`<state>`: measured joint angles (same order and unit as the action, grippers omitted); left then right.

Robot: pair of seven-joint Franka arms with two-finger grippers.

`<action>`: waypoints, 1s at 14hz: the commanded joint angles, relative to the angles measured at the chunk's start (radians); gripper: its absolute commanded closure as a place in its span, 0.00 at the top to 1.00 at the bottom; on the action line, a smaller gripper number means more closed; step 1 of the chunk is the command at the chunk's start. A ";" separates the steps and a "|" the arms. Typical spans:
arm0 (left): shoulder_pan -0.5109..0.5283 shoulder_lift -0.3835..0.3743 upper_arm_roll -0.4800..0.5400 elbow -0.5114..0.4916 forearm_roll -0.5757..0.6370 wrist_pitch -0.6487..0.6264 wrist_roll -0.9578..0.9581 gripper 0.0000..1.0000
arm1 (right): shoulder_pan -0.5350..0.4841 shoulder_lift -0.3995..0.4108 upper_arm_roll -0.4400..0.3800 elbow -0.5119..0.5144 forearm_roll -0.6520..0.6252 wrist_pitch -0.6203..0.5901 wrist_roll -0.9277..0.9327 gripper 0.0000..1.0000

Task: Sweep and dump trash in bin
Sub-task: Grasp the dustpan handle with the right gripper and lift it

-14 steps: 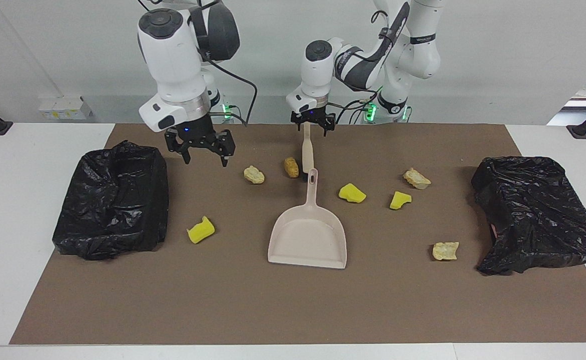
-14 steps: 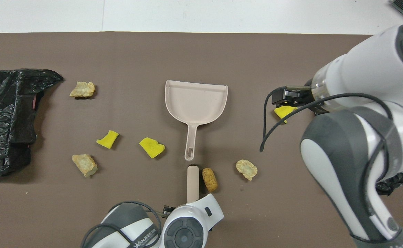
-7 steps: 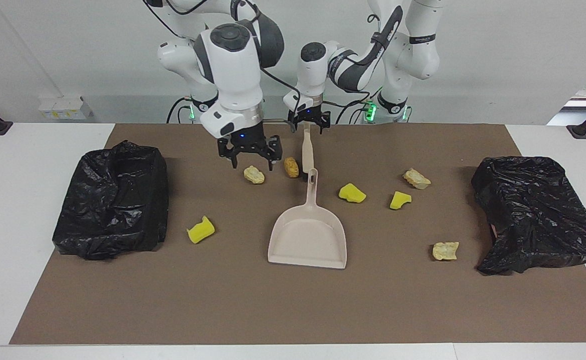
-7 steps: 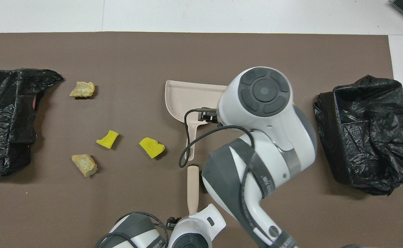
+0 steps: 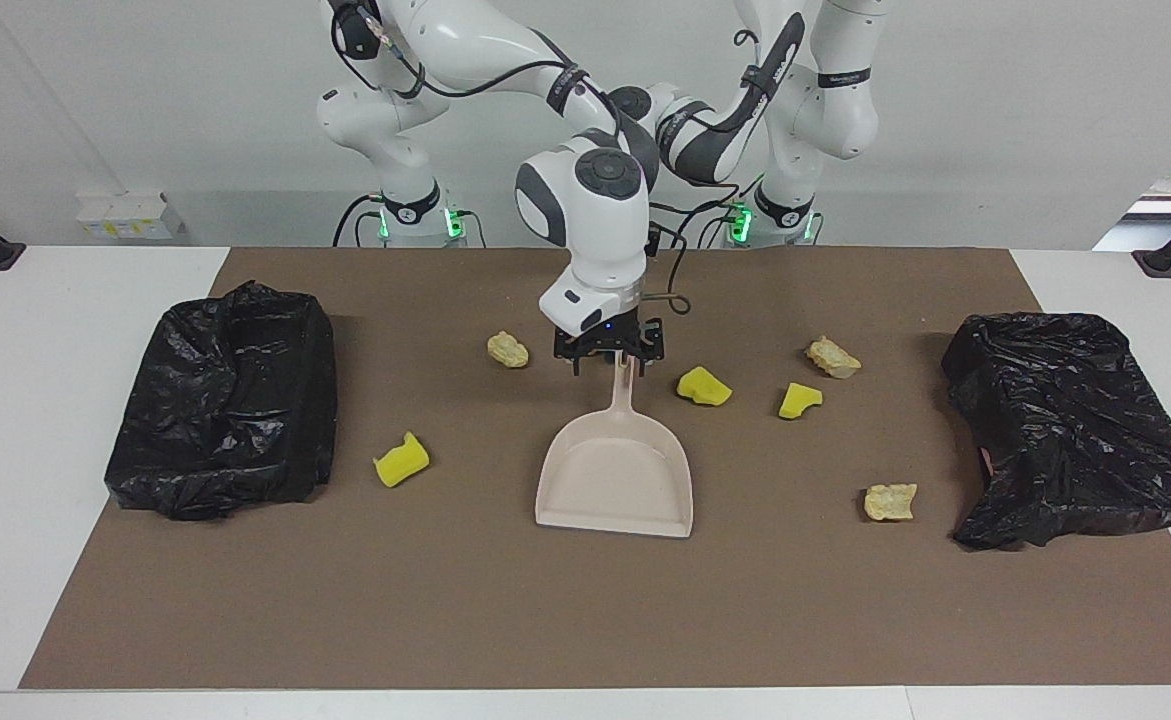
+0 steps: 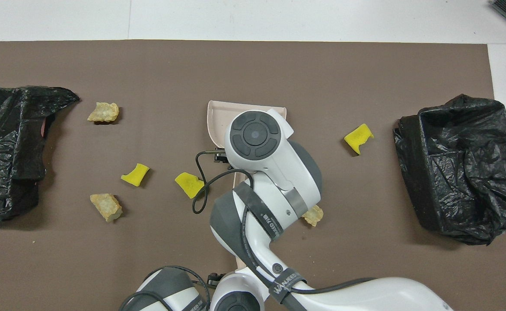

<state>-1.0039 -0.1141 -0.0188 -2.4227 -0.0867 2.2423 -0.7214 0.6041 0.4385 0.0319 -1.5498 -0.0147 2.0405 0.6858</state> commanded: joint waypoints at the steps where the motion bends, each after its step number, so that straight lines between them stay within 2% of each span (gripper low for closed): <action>1: -0.021 -0.027 0.016 -0.032 -0.010 0.016 0.007 0.50 | 0.013 0.049 -0.001 0.028 -0.007 0.050 0.018 0.94; 2: -0.022 -0.029 0.016 -0.032 -0.010 0.011 0.004 0.27 | 0.016 0.049 -0.001 0.005 0.002 0.084 0.015 0.91; 4: -0.024 -0.029 0.014 -0.030 -0.008 0.010 -0.013 0.05 | 0.017 0.048 -0.001 -0.026 0.006 0.093 0.005 0.86; 5: -0.024 -0.029 0.016 -0.030 -0.010 0.005 0.003 0.00 | 0.014 0.045 0.002 -0.035 0.009 0.093 0.003 0.83; 10: 0.051 -0.009 0.017 -0.006 -0.010 -0.053 0.005 0.00 | 0.020 0.052 0.002 -0.078 0.016 0.116 0.003 0.74; 11: 0.051 -0.009 0.017 -0.006 -0.010 -0.052 0.007 0.00 | 0.020 0.052 0.003 -0.072 0.016 0.104 0.006 0.68; 13: 0.053 -0.010 0.017 -0.004 -0.010 -0.058 0.013 0.00 | 0.025 0.048 0.002 -0.067 0.001 0.098 0.011 0.45; 14: 0.054 -0.018 0.020 -0.004 -0.010 -0.064 0.017 0.00 | 0.025 0.043 0.002 -0.067 -0.001 0.098 0.011 0.37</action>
<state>-0.9611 -0.1156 0.0004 -2.4230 -0.0867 2.2064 -0.7247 0.6288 0.4967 0.0323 -1.6026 -0.0139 2.1188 0.6858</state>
